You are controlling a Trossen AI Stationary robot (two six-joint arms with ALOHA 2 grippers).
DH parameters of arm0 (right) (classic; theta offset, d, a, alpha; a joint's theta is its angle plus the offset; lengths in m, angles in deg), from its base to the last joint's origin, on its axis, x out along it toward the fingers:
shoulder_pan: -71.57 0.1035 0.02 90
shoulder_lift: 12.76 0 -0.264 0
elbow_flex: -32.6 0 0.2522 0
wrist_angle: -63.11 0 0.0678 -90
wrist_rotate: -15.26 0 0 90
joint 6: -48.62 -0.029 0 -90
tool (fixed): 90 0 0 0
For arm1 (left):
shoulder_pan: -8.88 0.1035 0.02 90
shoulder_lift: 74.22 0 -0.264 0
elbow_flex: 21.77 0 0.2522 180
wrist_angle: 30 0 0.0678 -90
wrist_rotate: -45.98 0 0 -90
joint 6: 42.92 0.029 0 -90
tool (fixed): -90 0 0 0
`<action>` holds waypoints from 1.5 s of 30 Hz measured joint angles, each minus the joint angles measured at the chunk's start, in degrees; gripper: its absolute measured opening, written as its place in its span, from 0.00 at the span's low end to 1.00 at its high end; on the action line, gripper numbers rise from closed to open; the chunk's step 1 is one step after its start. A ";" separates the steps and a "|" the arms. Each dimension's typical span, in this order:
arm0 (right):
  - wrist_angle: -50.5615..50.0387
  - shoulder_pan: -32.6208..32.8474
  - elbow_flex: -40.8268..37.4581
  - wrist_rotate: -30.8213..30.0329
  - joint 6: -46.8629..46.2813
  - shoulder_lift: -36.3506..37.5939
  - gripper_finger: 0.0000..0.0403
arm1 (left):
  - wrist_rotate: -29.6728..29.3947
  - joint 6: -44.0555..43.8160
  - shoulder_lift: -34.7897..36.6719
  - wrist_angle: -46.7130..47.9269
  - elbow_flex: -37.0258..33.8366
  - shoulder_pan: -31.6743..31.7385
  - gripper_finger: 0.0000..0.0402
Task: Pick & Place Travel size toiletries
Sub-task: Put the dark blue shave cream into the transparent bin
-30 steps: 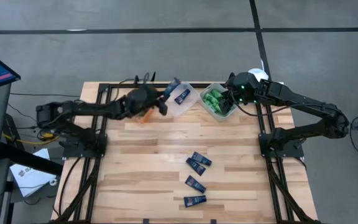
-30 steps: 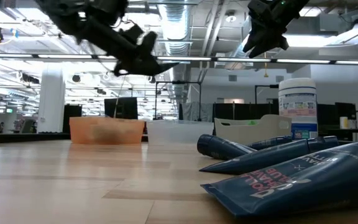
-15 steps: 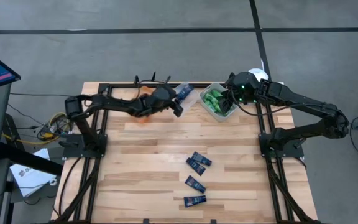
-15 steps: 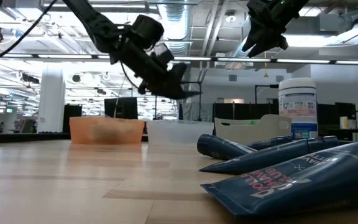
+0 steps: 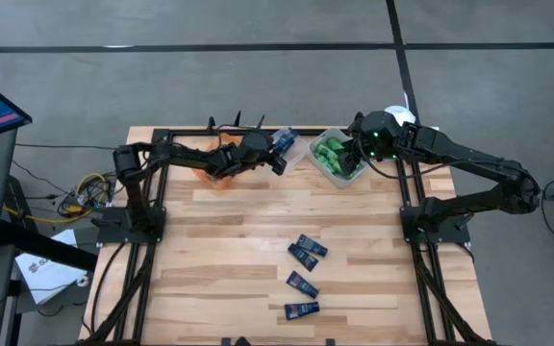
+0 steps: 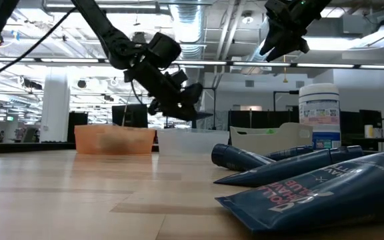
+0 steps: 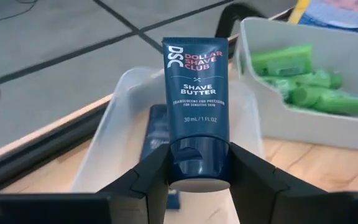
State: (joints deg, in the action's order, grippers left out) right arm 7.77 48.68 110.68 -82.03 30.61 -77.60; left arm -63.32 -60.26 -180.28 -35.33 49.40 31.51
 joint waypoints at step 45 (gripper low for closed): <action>0.24 -0.07 0.01 0.02 0.47 0.00 0.39 | 5.82 0.50 -8.38 10.55 7.58 0.22 0.36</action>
State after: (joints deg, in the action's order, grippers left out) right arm 8.01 48.61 110.68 -82.01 31.08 -77.60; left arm -57.51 -59.76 -188.67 -24.79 56.98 31.73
